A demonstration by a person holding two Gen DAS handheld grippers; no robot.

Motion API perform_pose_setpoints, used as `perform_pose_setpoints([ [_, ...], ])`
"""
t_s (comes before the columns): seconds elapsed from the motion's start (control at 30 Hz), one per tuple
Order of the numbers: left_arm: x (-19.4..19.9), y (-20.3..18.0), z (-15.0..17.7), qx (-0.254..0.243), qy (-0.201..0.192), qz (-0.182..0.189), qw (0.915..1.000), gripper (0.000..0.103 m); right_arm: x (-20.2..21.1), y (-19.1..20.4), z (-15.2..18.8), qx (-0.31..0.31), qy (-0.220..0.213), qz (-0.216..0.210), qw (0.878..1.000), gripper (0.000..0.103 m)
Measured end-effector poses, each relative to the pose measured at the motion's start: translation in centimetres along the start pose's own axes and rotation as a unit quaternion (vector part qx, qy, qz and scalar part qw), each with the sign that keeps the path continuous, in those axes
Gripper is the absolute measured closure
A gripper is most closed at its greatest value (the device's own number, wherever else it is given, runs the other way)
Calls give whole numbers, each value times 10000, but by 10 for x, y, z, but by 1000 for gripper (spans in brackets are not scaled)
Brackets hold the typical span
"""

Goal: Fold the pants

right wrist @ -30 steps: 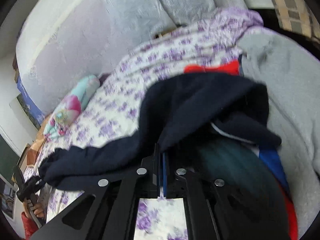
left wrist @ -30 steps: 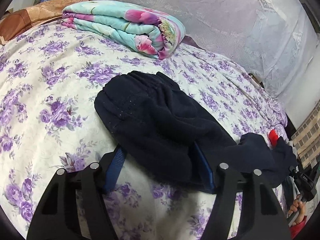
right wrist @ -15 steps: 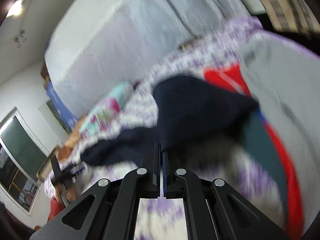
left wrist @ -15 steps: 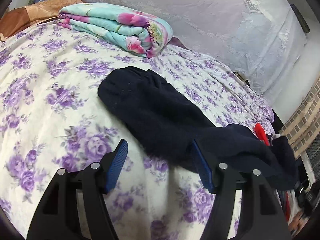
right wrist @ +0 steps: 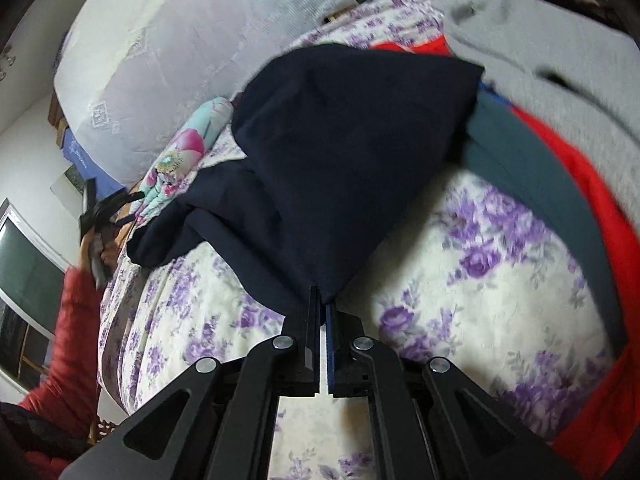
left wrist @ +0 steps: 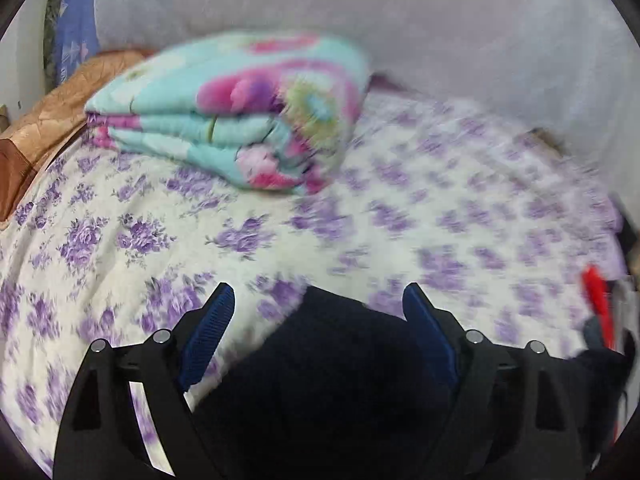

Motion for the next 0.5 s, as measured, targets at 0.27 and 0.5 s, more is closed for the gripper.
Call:
perform_pose_setpoints([
  [0.27, -61, 8, 9, 51, 1150, 169, 9932, 27, -5, -1, 2, -64, 83, 13, 9999, 95],
  [0.5, -32, -3, 21, -582, 492, 428, 9962, 60, 38, -1, -11, 154, -344, 282, 9989, 89],
])
Point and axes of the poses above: each gripper's, at about its wrist camera, not at the fingertips, and x roughly against the way its jaws point, y to its left, z to its underside, the point moved 3 cm from there along -x, roughly the way its jaws point, and after that the axes turned 1 degree about -y, right-handed, at the moved point
